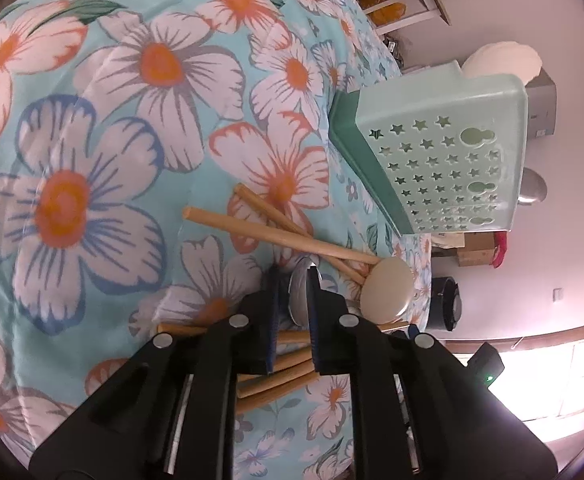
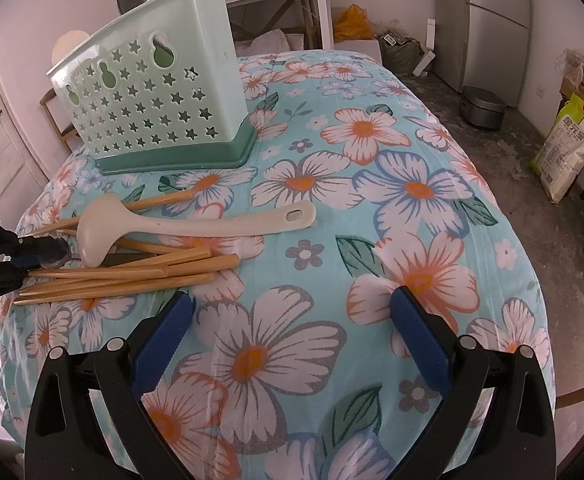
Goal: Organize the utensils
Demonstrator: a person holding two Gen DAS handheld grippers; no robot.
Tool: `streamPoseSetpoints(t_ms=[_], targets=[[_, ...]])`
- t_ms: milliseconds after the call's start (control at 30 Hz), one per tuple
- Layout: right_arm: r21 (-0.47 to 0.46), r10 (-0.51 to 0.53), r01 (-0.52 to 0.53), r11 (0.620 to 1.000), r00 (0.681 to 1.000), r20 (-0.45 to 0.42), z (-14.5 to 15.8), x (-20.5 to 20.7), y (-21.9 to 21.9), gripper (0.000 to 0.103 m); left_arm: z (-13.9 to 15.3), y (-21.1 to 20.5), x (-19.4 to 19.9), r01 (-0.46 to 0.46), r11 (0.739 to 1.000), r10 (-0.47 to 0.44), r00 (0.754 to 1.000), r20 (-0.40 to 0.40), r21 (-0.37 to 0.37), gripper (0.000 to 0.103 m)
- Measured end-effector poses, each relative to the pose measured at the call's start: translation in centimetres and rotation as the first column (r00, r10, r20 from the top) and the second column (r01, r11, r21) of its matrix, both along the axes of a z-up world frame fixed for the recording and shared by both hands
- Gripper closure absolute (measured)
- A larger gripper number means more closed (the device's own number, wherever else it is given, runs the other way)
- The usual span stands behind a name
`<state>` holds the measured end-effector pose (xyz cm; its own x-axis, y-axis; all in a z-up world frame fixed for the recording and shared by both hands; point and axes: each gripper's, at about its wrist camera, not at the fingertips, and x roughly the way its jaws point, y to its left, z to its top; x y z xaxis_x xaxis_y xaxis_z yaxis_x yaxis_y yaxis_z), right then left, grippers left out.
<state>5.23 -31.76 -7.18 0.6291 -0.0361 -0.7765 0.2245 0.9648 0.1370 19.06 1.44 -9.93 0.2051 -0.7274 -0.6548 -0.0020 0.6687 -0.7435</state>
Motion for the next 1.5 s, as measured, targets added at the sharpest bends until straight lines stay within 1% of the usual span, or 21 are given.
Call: streamPoseSetpoints(t_ms=[100,133,200,267,333,467,667,733,800,833,900,933,1000,1033,1100,1133,1233,1333,1400,1467,1500], targets=[[0.001,-0.001,0.001,1.000,1.000,0.002,0.0,0.0,0.0,0.006,0.2,-1.1,-0.4,0.001,0.999,-0.003,0.999,0.035,0.040,0.091],[0.003,-0.001,0.001,1.000,1.000,0.004,0.0,-0.1,-0.1,0.006,0.6,-1.6,-0.6,0.007,0.997,-0.011,0.998,0.059,0.072,0.091],[0.021,-0.001,0.001,1.000,1.000,0.015,0.0,-0.3,-0.3,0.006,0.9,-2.1,-0.8,0.012,0.994,-0.022,0.996,0.086,0.112,0.092],[0.067,-0.007,0.004,0.998,0.999,0.041,0.1,-0.6,-0.9,0.006,1.1,-2.7,-1.1,0.012,0.987,-0.031,0.993,0.113,0.163,0.092],[0.116,-0.018,0.010,0.993,0.998,0.067,0.1,-1.0,-1.5,0.006,1.3,-3.1,-1.3,0.015,0.981,-0.042,0.990,0.135,0.191,0.092],[0.177,-0.034,0.018,0.984,0.995,0.091,0.2,-1.3,-2.1,0.006,1.3,-3.8,-1.4,0.012,0.978,-0.044,0.987,0.156,0.206,0.092],[0.206,-0.003,-0.006,0.979,0.999,0.044,0.8,-0.5,-2.5,0.006,1.6,-3.7,-1.5,0.012,0.979,-0.046,0.985,0.164,0.206,0.092],[0.212,0.026,-0.042,0.976,0.997,0.078,1.7,-0.2,-2.2,0.006,1.5,-3.8,-1.6,0.011,0.980,-0.046,0.985,0.167,0.201,0.092],[0.126,0.080,-0.095,0.987,0.990,0.120,2.9,0.1,-1.0,0.006,1.5,-3.9,-1.6,0.009,0.980,-0.043,0.985,0.169,0.197,0.092],[0.022,0.130,-0.134,0.991,0.981,0.148,3.8,0.3,0.3,0.006,1.6,-3.6,-1.6,0.009,0.981,-0.042,0.985,0.169,0.194,0.092],[-0.133,0.205,-0.183,0.974,0.964,0.171,4.7,0.5,2.1,0.006,1.6,-3.5,-1.4,0.007,0.982,-0.040,0.985,0.169,0.187,0.092],[-0.217,0.240,-0.201,0.955,0.955,0.175,5.1,0.8,3.0,0.006,1.6,-3.3,-1.5,0.007,0.983,-0.039,0.985,0.170,0.185,0.092],[-0.333,0.298,-0.235,0.913,0.943,0.151,5.3,1.7,4.3,0.007,1.6,-2.8,-1.5,0.007,0.984,-0.038,0.985,0.170,0.179,0.092],[-0.366,0.320,-0.253,0.895,0.937,0.136,5.2,2.1,4.7,0.007,1.5,-2.7,-1.5,0.007,0.984,-0.037,0.985,0.169,0.176,0.092],[-0.442,0.381,-0.305,0.844,0.920,0.092,4.8,2.8,5.6,0.009,1.5,-2.6,-1.5,0.008,0.985,-0.037,0.985,0.169,0.171,0.092],[-0.469,0.403,-0.327,0.820,0.913,0.068,4.6,2.9,6.2,0.010,1.4,-2.5,-1.5,0.008,0.986,-0.036,0.985,0.168,0.167,0.092],[-0.550,0.453,-0.390,0.739,0.891,-0.023,3.5,3.8,7.4,0.017,1.4,-2.1,-1.4,0.006,0.987,-0.033,0.985,0.167,0.159,0.092],[-0.579,0.474,-0.421,0.698,0.878,-0.067,3.0,4.5,8.1,0.024,1.3,-2.0,-1.3,0.006,0.987,-0.034,0.985,0.169,0.161,0.092],[-0.589,0.488,-0.440,0.678,0.868,-0.088,2.9,4.9,8.9,0.028,1.3,-2.0,-1.3,0.007,0.987,-0.034,0.985,0.168,0.160,0.092],[-0.598,0.514,-0.470,0.649,0.851,-0.111,2.6,5.3,9.8,0.034,1.3,-2.0,-1.2,0.007,0.987,-0.035,0.985,0.168,0.161,0.092],[-0.598,0.523,-0.480,0.642,0.845,-0.117,2.6,5.4,10.1,0.036,1.3,-2.1,-1.3,0.007,0.987,-0.034,0.985,0.168,0.160,0.092]])
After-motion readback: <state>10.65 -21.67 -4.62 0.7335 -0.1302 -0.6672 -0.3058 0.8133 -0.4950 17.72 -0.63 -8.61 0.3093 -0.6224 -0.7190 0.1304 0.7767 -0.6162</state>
